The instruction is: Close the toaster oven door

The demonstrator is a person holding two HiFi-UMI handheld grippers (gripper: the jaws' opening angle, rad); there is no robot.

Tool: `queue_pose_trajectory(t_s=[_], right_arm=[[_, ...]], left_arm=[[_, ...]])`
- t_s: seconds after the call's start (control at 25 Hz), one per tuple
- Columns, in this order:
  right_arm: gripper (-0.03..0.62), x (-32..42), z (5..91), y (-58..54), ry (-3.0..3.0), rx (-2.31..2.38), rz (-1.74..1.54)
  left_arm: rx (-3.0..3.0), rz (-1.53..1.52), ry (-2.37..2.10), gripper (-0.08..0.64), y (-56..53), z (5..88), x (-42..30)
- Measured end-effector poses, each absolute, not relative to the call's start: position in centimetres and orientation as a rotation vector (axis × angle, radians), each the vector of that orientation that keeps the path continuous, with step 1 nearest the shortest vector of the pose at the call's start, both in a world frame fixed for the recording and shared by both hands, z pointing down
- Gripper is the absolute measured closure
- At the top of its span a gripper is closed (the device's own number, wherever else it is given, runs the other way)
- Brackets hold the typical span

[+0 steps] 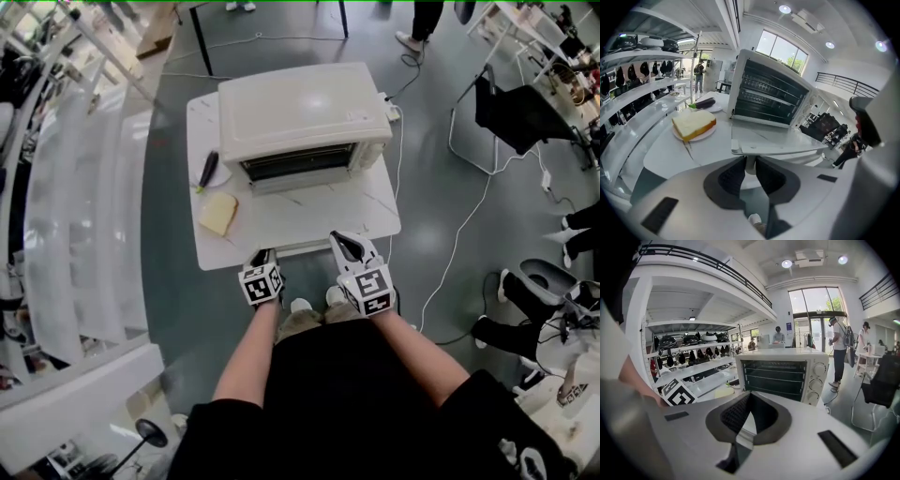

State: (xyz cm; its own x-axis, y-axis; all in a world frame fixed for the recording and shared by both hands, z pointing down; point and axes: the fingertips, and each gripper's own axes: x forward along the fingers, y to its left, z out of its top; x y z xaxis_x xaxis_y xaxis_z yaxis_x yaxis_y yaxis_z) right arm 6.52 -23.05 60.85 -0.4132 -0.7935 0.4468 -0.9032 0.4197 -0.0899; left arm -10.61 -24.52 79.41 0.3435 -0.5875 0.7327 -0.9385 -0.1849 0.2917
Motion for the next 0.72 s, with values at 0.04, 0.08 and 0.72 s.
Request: queue_pose_trajectory(t_s=[0.04,0.08,0.72], right_arm=[[0.571,6.6,60.7,-23.2,-2.344,1.465,0.453],[0.571,6.7,60.5,-23.3,-2.346,1.468,0.448],[0.571,7.2,58.9,-24.6,-2.322,1.510,0.437]], left_arm=[[1.892,0.618,-1.334,0.476,-24.6,79.3,-10.6],[1.909,0.623,-1.326,0.476,-24.6,79.0,-10.7],[2.007,0.607,-1.317,0.477,-25.3,75.3,-10.7]])
